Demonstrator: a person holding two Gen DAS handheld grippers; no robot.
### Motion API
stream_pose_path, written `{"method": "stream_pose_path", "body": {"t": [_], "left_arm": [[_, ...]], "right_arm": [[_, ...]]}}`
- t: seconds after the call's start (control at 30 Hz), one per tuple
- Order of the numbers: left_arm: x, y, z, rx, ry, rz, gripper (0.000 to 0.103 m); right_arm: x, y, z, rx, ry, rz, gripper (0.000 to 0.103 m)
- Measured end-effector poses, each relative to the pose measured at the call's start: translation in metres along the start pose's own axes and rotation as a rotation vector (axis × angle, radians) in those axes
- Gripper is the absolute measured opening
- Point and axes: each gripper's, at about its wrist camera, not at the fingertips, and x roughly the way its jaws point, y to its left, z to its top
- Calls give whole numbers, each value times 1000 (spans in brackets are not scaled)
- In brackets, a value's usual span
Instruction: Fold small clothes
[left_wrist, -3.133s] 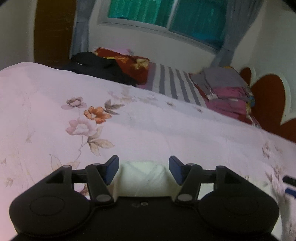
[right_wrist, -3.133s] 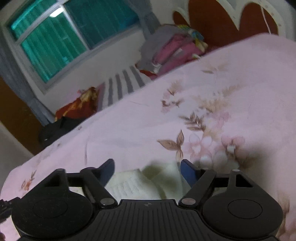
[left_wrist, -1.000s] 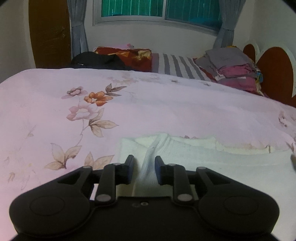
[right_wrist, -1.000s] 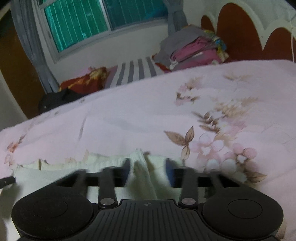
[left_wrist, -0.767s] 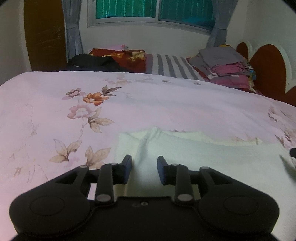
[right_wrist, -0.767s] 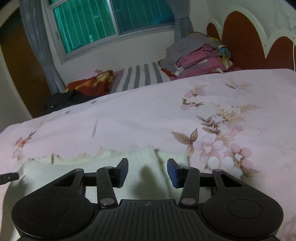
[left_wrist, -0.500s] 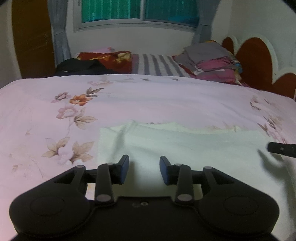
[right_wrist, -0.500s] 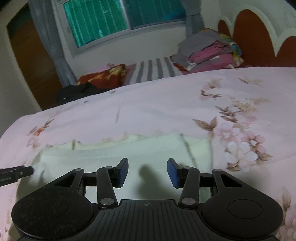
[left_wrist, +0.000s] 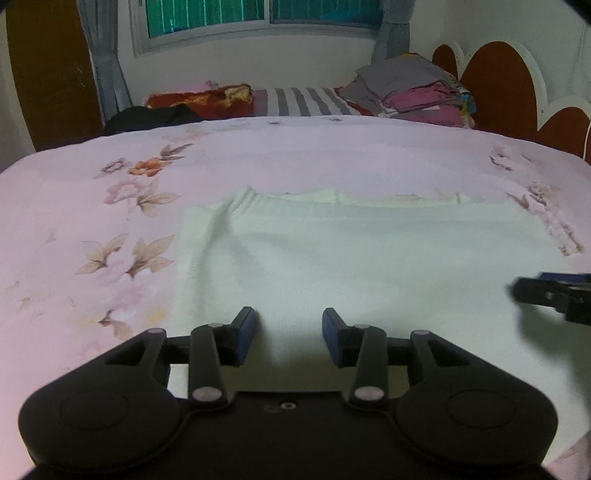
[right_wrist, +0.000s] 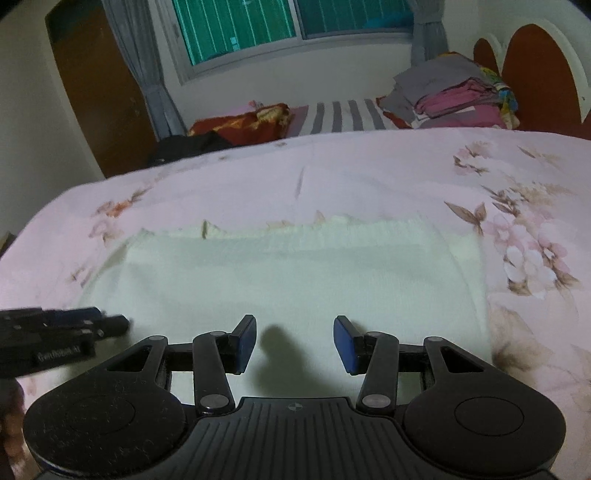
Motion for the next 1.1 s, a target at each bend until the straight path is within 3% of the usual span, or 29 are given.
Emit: {"method": "stream_pose_path", "body": {"t": [0.13,0.27,0.37,0.47,0.7,1.1], "left_arm": [[-2,15,-9,-30,-2,26,43],[-5,13,-8,-16,5,35,42],[-14,11,-6,-44,17,36,40],[-29,5,-13,-30,11,12,41],[-45,-2,-54,-3,50,-10,42],[-64,16,-68,-60,99,-33,47]], "right_arm": [[-4,-17,-14,-8,11,-66,46],[-10,-31,-23,-6,-10,-75,46],[-11,-24,-22,-17,-9,-96,46],[-21,-13,-23,-12,-15,-48,46],[-30,22,-44,-45,31,13,46],[-47,26,-76,-18,62,-63,46]]}}
